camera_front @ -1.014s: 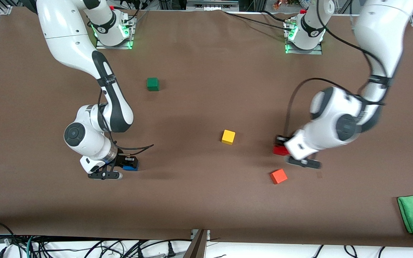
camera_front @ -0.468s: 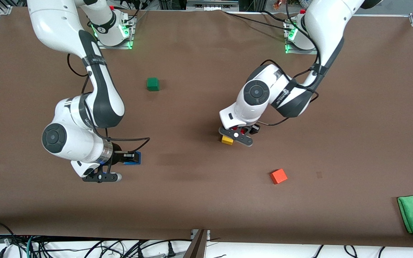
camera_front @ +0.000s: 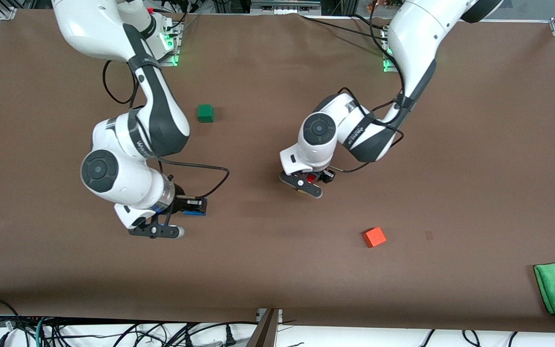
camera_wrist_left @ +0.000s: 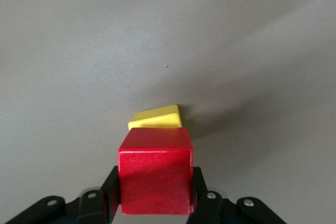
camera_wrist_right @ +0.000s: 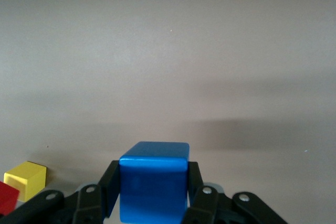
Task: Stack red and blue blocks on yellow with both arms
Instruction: 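Lower the red cube onto the yellow cube and open the left gripper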
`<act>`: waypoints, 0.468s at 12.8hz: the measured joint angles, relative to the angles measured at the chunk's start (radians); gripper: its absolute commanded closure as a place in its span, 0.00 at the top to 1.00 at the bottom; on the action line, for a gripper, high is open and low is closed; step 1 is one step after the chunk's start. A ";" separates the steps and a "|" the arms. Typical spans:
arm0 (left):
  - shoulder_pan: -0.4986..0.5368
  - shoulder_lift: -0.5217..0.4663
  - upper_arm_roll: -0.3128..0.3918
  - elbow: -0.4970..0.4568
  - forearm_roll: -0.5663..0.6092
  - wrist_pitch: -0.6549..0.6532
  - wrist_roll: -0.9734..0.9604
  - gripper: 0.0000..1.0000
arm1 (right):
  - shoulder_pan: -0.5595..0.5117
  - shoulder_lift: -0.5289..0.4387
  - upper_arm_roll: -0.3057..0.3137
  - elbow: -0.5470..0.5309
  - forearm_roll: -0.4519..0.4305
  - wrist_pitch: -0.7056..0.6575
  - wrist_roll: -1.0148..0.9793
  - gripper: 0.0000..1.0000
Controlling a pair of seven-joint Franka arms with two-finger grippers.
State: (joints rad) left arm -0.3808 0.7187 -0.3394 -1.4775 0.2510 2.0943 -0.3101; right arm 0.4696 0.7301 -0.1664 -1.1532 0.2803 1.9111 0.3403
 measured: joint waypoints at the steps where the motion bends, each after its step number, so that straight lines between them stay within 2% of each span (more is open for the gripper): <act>1: -0.010 0.004 0.004 0.002 0.003 0.000 -0.002 0.00 | 0.001 0.001 -0.001 0.000 -0.001 0.000 0.003 0.28; 6: -0.012 0.010 0.014 0.008 0.019 0.000 -0.020 0.01 | 0.000 0.002 -0.007 0.000 -0.001 0.000 0.003 0.28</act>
State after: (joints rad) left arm -0.3925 0.7286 -0.3253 -1.4696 0.2699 2.0943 -0.3298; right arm 0.4695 0.7317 -0.1733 -1.1531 0.2795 1.9116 0.3436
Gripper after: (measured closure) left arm 0.441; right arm 0.449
